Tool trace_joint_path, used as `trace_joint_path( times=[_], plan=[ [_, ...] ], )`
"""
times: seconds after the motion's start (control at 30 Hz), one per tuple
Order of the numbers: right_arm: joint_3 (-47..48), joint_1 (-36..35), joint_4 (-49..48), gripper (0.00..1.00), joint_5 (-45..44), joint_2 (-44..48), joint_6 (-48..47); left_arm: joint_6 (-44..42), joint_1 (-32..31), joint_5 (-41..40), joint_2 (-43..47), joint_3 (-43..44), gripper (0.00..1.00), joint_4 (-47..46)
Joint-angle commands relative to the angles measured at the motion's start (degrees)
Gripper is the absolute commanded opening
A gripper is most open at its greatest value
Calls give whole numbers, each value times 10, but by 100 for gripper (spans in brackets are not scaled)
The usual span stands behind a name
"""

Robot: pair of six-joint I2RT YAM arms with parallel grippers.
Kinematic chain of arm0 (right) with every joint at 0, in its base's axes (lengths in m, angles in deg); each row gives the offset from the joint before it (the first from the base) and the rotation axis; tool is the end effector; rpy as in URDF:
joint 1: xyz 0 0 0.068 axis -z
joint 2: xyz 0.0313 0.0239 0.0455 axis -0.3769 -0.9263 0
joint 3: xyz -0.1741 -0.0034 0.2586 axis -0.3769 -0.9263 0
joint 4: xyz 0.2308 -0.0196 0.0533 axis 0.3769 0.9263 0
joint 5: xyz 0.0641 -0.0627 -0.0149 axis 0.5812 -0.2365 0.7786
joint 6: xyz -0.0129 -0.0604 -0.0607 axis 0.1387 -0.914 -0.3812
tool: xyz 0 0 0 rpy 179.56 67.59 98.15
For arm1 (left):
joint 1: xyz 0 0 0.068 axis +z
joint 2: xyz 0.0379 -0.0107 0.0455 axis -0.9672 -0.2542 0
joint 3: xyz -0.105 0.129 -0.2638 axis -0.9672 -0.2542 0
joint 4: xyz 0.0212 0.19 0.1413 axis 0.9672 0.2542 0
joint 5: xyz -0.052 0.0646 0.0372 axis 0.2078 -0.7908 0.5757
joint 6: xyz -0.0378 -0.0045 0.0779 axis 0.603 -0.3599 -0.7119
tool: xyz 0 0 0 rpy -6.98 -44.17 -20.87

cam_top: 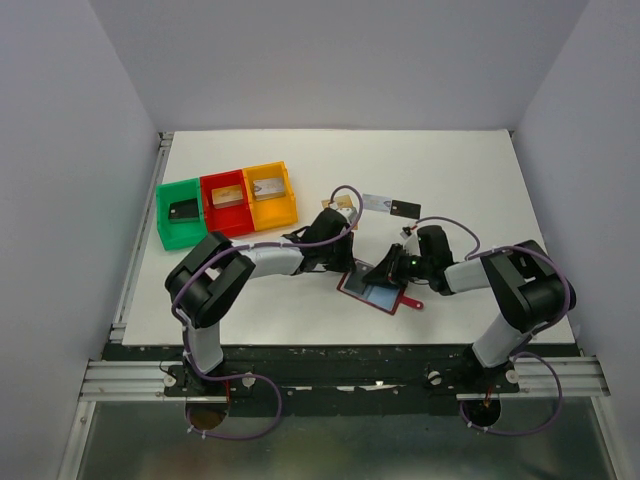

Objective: Take the credit cards out of the card holder
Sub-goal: Remove the credit card from the card holder.

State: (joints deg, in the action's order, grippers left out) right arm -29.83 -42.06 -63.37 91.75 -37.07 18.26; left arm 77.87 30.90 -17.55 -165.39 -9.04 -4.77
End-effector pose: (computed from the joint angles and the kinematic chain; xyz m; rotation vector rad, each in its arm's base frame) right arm 0.2491 0.1418 0.1439 0.2937 2.5160 1.3655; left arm 0.2731 -0.2892 0.1792 0.2979 2.5049 -0.8815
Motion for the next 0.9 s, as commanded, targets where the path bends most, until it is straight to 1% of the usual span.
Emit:
trace_joint_path(
  times=[0.0, 0.13, 0.23, 0.3, 0.47, 0.7, 0.87],
  plan=[
    [-3, -5, -58, 20, 5, -25, 9, -9, -18, -3, 10, -24, 0, 35],
    [-3, -5, -49, 8, 6, -28, 1, -14, -18, -11, 27, -26, 1, 52],
    [5, -5, -15, 3, 7, -18, -25, -19, -17, -22, 45, -30, 3, 61],
    [16, -5, 26, 1, 5, -9, -54, -21, -17, -30, 62, -35, 5, 64],
    [52, -5, 118, 0, 18, -4, -126, -22, -18, -36, 87, -48, 6, 61],
    [105, -5, 224, 0, 43, -13, -203, -25, -18, -38, 81, -49, 7, 62],
    [125, -6, 262, 0, 53, -19, -232, -27, -16, -41, 72, -45, 7, 68]
  ],
)
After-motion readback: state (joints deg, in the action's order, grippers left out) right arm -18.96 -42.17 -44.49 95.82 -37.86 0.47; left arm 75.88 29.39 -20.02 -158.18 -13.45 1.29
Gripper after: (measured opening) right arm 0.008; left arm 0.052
